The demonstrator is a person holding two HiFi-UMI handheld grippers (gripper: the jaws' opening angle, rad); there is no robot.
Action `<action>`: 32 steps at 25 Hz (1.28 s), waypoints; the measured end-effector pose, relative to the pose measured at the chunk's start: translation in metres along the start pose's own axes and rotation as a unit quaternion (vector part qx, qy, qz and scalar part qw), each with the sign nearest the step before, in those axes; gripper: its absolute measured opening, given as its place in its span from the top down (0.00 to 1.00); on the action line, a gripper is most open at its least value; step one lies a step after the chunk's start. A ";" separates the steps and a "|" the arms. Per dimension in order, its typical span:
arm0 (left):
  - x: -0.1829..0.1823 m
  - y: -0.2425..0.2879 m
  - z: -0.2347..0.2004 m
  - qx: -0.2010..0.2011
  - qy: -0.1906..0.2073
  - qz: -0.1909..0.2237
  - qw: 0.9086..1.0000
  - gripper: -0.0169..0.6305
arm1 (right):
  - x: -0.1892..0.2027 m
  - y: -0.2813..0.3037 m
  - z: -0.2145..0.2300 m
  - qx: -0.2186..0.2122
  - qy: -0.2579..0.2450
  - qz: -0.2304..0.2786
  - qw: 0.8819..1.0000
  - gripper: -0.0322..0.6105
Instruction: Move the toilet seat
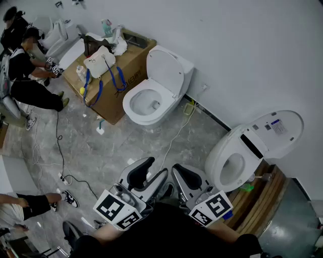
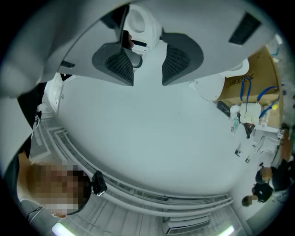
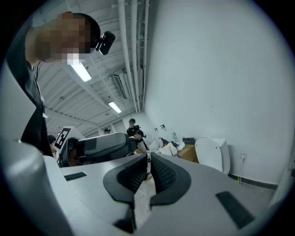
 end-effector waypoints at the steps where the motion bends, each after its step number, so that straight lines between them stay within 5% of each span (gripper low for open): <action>1: 0.003 -0.002 0.006 0.003 0.003 -0.002 1.000 0.66 | -0.001 -0.005 -0.003 0.002 0.000 0.001 1.000 0.87; 13: 0.020 -0.047 0.019 -0.019 -0.028 0.014 0.999 0.66 | 0.005 -0.022 -0.037 -0.005 0.010 -0.007 1.000 0.88; 32: 0.029 -0.060 0.031 -0.043 -0.022 0.043 0.998 0.66 | -0.001 -0.029 -0.044 -0.037 -0.024 0.013 0.999 0.88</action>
Point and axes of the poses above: the fingertips, and each gripper's own axes: y forward along the fingers, z to its right, x out of its underside, the point moved 9 cm from there along -y, backward along the fingers, and after that the axes turned 11 degrees about -y, right-handed, at the moved point
